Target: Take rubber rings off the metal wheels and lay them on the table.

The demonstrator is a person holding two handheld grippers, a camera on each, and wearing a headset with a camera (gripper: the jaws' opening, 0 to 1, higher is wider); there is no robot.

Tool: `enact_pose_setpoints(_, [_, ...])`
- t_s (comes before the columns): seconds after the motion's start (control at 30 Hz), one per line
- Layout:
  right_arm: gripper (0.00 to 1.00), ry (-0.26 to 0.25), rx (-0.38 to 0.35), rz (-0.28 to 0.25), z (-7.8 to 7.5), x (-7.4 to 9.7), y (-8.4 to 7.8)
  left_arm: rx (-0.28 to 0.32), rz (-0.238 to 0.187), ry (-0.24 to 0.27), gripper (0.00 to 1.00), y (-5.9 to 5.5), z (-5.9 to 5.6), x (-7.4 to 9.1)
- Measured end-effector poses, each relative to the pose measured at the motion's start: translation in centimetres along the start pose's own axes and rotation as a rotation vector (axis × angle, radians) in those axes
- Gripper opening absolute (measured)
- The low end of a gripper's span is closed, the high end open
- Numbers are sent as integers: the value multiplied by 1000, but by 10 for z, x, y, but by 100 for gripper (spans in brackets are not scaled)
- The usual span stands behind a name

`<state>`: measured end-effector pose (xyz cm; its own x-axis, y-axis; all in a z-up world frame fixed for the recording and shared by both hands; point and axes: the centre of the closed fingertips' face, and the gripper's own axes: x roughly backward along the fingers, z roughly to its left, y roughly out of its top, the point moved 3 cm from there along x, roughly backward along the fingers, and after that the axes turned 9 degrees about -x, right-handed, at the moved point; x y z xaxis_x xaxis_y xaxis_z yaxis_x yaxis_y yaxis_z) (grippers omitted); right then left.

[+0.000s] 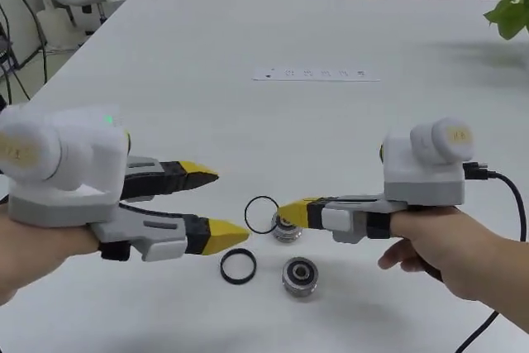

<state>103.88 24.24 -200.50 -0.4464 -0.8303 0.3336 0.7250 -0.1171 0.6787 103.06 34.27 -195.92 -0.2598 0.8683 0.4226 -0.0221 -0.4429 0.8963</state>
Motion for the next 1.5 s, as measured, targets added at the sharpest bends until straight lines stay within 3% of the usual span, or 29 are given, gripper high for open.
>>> enact_pose_setpoints(0.33, [0,21,-20,38,7,-8,-9,48,-9,49,55,-13,-4,21])
enact_pose_setpoints(0.73, [0,48,-37,127,14,-28,-30,80,-7,87,58,-23,-7,39])
enact_pose_setpoints(0.97, [0,35,-36,166,9,-35,-38,92,-7,99,58,-27,-7,43])
enact_pose_setpoints(1.5, [0,6,-60,193,-2,-35,-43,106,-1,92,58,-32,-8,41])
